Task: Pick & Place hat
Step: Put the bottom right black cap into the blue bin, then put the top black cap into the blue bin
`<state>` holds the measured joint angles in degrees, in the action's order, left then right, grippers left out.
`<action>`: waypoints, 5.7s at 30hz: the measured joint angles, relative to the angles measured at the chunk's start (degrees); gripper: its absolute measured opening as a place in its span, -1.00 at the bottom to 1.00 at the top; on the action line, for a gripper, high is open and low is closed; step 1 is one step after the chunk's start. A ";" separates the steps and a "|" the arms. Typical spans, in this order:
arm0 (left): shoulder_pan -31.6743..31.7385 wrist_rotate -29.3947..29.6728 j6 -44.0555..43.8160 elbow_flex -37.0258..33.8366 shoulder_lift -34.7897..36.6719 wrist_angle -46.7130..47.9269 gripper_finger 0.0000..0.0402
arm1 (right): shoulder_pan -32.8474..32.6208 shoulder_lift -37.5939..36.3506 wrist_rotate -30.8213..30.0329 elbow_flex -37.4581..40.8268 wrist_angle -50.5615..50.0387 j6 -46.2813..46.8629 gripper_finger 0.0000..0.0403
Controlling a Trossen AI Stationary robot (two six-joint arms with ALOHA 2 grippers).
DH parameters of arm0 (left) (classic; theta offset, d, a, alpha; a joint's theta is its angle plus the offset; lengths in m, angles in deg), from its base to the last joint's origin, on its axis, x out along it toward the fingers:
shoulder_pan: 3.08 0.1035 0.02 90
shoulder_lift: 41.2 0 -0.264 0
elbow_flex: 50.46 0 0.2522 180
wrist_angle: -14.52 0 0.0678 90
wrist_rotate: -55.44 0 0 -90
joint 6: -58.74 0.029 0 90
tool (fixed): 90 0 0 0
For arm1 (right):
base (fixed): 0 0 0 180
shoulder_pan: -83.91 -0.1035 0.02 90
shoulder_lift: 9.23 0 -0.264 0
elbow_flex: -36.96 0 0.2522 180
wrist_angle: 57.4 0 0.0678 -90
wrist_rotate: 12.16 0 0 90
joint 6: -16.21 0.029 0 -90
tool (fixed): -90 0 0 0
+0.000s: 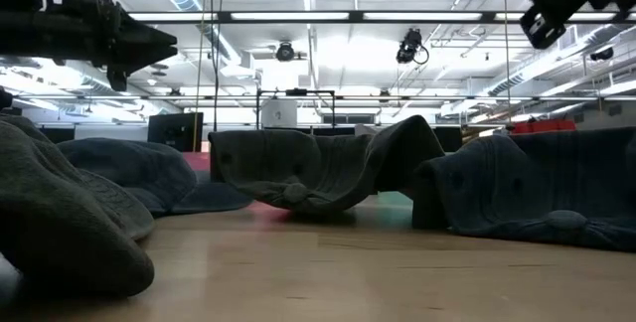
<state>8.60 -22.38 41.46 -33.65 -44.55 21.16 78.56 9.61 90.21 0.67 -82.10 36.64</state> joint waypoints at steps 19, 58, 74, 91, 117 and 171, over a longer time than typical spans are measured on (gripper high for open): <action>-0.04 -7.28 11.99 19.37 -12.84 3.02 -0.44 | -24.16 41.48 -5.47 -29.14 -46.92 24.99 -0.04; -0.04 -4.79 17.45 26.69 -27.40 4.93 -0.44 | -35.06 73.44 -0.46 -29.63 -47.34 38.66 -0.90; -0.04 -4.90 13.43 26.69 -27.40 6.22 -0.44 | -31.03 69.97 -25.78 -50.73 -78.58 17.12 -0.98; -0.02 -4.90 11.90 26.69 -27.40 6.89 -0.44 | 5.77 69.54 -53.81 -50.82 -57.91 -38.70 -0.97; -0.02 -7.63 4.31 26.71 -27.40 21.25 -0.44 | 25.08 84.18 -39.13 -50.84 -43.24 -58.90 -0.97; -4.22 -10.36 -6.53 26.70 -27.40 22.24 -0.44 | -3.91 79.44 -26.12 -51.76 -26.14 -2.31 -0.21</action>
<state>4.38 -32.74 34.93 -6.95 -71.96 43.40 74.66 89.05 64.10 -51.09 -108.25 34.33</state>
